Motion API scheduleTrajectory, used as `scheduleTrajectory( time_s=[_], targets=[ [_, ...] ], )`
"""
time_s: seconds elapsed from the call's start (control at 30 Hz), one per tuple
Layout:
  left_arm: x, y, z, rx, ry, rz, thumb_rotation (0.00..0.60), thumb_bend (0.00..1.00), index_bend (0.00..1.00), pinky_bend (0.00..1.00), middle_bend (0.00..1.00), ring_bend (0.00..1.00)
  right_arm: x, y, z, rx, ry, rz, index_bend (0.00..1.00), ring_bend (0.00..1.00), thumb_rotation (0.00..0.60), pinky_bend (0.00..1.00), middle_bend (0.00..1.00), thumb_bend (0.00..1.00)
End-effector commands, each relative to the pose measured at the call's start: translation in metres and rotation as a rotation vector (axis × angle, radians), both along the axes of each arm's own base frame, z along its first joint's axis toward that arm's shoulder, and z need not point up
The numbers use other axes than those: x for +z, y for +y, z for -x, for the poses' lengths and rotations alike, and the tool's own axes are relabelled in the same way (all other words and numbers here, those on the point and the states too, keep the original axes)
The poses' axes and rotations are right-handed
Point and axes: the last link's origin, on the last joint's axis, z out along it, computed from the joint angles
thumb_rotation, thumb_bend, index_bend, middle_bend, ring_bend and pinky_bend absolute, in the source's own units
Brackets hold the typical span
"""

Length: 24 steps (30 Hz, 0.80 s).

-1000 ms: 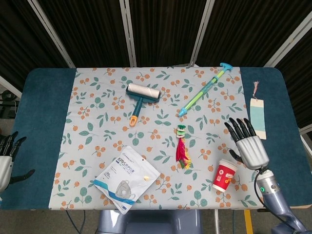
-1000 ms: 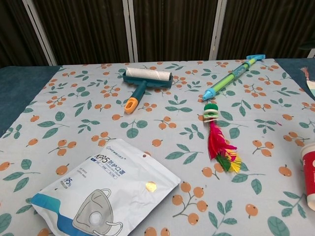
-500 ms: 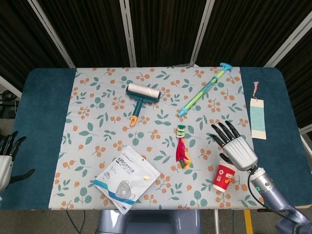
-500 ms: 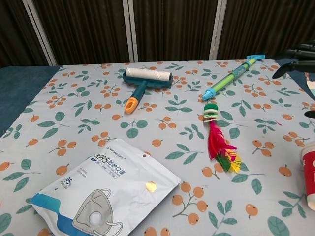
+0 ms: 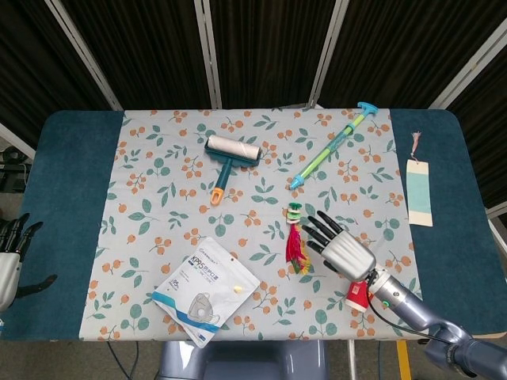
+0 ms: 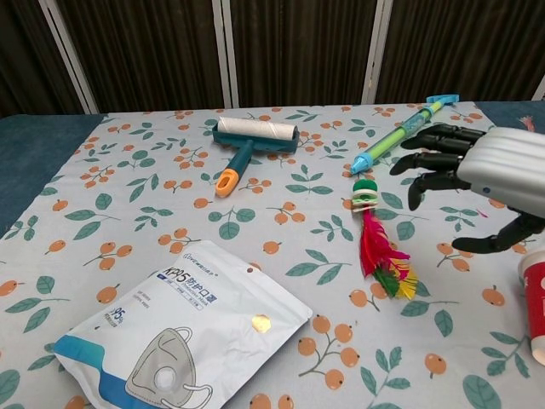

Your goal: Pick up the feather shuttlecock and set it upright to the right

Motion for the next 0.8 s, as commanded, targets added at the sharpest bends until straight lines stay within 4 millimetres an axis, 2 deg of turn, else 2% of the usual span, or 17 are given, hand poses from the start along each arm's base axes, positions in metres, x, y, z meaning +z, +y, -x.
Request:
scheduleTrajectory(
  time_s=[0.03, 0.33, 0.8],
  targets=[
    [0.000, 0.000, 0.000, 0.000, 0.000, 0.000, 0.554, 0.15, 0.12, 0.00, 0.00, 0.00, -0.011, -0.001, -0.004, 0.012, 0.004, -0.013, 0.37, 0.00, 0.600, 0.00, 0.14, 0.16],
    [0.000, 0.000, 0.000, -0.001, -0.001, 0.003, 0.552, 0.15, 0.12, 0.00, 0.00, 0.00, -0.035, -0.005, -0.010, 0.004, -0.010, -0.035, 0.37, 0.00, 0.600, 0.00, 0.14, 0.16],
    [0.000, 0.000, 0.000, 0.000, 0.000, 0.002, 0.554, 0.15, 0.12, 0.00, 0.00, 0.00, -0.042, -0.009, -0.002, -0.034, -0.007, -0.032, 0.43, 0.00, 0.600, 0.00, 0.16, 0.16]
  ],
)
